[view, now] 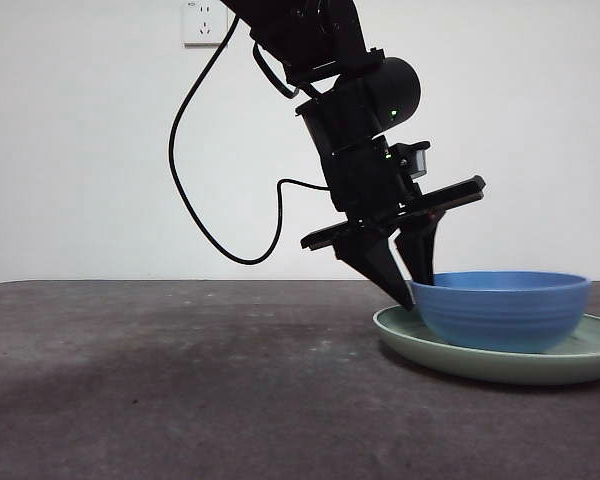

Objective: Pick up the blue bowl, put it on the green plate, put it on desk

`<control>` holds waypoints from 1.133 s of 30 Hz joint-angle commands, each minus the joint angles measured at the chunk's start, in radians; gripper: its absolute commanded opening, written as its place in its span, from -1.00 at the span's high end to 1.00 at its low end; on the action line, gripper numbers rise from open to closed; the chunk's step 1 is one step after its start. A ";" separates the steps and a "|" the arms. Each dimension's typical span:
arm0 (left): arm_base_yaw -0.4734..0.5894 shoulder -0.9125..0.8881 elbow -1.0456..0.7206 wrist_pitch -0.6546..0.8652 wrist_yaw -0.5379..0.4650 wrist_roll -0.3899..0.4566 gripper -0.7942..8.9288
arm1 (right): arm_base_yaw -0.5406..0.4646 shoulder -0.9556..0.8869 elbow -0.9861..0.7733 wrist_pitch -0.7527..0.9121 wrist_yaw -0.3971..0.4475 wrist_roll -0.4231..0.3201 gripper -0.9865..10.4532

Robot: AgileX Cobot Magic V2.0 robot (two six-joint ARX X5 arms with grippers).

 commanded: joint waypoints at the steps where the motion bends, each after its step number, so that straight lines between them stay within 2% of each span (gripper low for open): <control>1: -0.012 0.027 0.032 0.002 0.000 0.012 0.27 | 0.005 0.002 0.018 0.006 0.002 0.009 0.09; 12: 0.009 -0.032 0.032 -0.006 0.000 0.012 0.25 | 0.004 0.002 0.018 0.007 0.005 0.009 0.09; 23: 0.076 -0.289 0.032 -0.023 0.000 0.043 0.25 | 0.004 0.002 0.018 0.018 0.005 0.006 0.09; 29: 0.111 -0.431 0.031 -0.066 0.026 0.085 0.25 | 0.004 0.002 0.018 0.018 0.034 0.005 0.09; 34: 0.129 -0.519 0.031 -0.167 0.039 0.146 0.25 | 0.004 0.002 0.018 0.018 0.036 0.005 0.09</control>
